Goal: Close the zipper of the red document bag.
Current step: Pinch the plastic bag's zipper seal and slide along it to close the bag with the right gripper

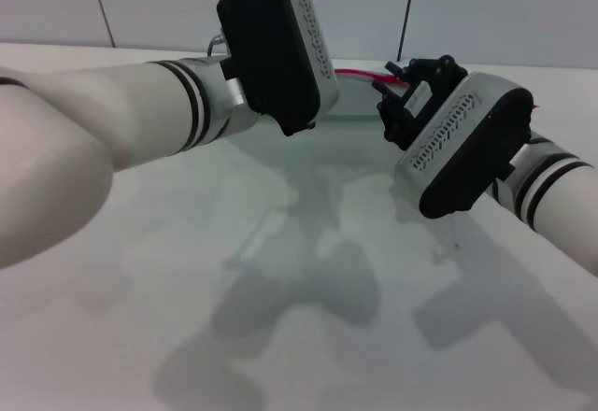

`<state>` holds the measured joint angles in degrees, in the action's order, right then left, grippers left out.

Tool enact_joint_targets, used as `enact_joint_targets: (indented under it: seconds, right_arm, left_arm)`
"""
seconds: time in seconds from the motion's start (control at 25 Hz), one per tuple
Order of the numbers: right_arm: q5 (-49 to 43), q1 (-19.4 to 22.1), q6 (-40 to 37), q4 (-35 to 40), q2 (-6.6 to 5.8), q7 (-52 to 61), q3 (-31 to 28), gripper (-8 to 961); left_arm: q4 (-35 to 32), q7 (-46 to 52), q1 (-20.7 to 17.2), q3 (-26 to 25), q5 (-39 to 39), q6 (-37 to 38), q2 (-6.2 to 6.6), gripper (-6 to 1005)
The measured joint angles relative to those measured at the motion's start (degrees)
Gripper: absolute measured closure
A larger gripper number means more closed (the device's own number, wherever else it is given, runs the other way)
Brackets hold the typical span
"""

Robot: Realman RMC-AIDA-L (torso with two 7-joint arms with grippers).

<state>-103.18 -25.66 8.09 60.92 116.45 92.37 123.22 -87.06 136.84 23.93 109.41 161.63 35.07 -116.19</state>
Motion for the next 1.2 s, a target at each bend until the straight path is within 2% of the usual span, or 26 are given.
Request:
enact_joint_targets:
  seconds: [0.28, 0.8, 1.04, 1.2]
  right_arm:
    - [0.00, 0.00, 0.14, 0.62, 0.00, -0.10, 0.31, 796]
    - [2.83, -0.02, 2.18, 0.25, 0.08, -3.81, 0.94, 857]
    - [14.25, -0.44, 8.32, -0.04, 0.04, -14.95, 2.74, 861]
    - [22.45, -2.11, 12.55, -1.07, -0.12, -20.79, 4.36, 863]
  left_arm:
    - [-0.05, 0.21, -0.03, 0.00, 0.82, 0.00, 0.00, 948]
    - [-0.91, 0.40, -0.41, 0.00, 1.30, 0.00, 0.00, 948]
    - [-1.57, 0.44, -0.69, 0.00, 1.32, -0.01, 0.00, 948]
    - [-2.02, 0.48, -1.51, 0.00, 1.32, -0.01, 0.00, 949]
